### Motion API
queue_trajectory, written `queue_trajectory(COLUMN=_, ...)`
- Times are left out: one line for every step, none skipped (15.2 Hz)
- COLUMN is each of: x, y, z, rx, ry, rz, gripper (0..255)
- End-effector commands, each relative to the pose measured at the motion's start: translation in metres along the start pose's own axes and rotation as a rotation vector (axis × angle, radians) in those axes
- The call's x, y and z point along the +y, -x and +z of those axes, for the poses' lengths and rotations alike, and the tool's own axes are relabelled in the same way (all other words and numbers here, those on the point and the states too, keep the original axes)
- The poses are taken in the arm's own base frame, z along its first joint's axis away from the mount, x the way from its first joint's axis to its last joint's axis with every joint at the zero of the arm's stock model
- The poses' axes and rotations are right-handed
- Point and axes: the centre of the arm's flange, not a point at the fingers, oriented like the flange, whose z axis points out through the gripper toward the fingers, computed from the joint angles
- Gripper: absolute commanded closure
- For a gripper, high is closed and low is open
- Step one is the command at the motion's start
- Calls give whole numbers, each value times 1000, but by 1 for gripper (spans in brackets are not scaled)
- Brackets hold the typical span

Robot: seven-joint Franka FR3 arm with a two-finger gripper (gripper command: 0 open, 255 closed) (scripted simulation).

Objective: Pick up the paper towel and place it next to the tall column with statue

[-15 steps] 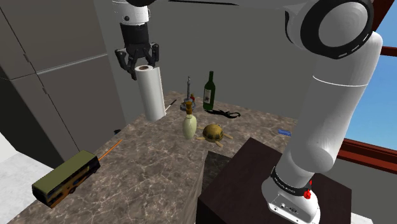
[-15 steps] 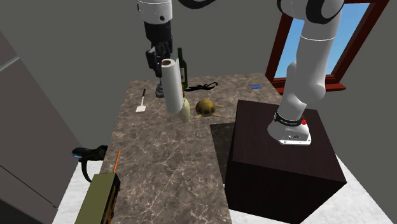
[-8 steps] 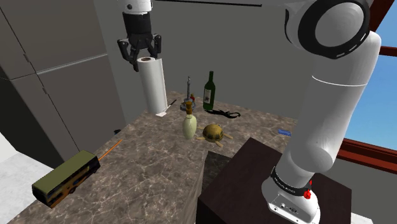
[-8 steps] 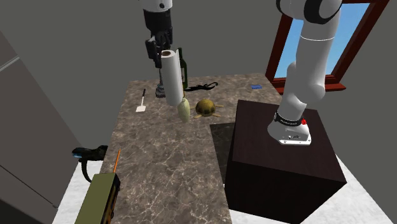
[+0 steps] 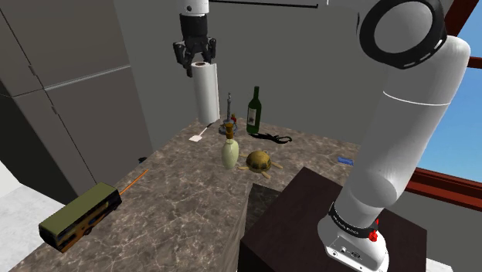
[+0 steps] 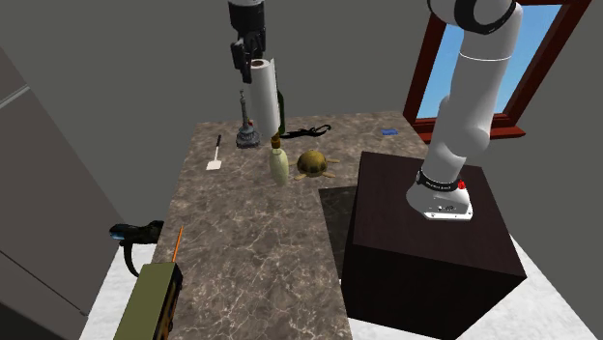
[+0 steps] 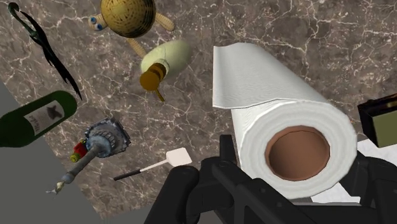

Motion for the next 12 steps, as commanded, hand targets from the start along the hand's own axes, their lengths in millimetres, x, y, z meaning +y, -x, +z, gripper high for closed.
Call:
queue_trajectory(x=23, y=-7, z=3, rx=0, ry=0, rz=-1, gripper=255)
queue_trajectory(x=36, y=-11, z=4, rx=0, ry=0, rz=-1, gripper=255)
queue_trajectory(x=48, y=-14, z=5, rx=0, ry=0, rz=-1, gripper=255)
queue_trajectory(x=61, y=-18, z=5, rx=0, ry=0, rz=-1, gripper=255)
queue_trajectory(x=73, y=-22, z=6, rx=0, ry=0, rz=-1, gripper=255)
queue_trajectory(x=86, y=-26, z=7, rx=0, ry=0, rz=-1, gripper=255)
queue_trajectory(x=99, y=-30, z=8, rx=0, ry=0, rz=-1, gripper=255)
queue_trajectory(x=111, y=-34, z=9, rx=0, ry=0, rz=-1, gripper=255)
queue_trajectory(x=124, y=-37, z=10, rx=0, ry=0, rz=-1, gripper=255)
queue_trajectory(x=136, y=-41, z=11, rx=0, ry=0, rz=-1, gripper=255)
queue_trajectory(x=149, y=-45, z=12, rx=0, ry=0, rz=-1, gripper=255)
queue_trajectory(x=162, y=-49, z=13, rx=0, ry=0, rz=-1, gripper=255)
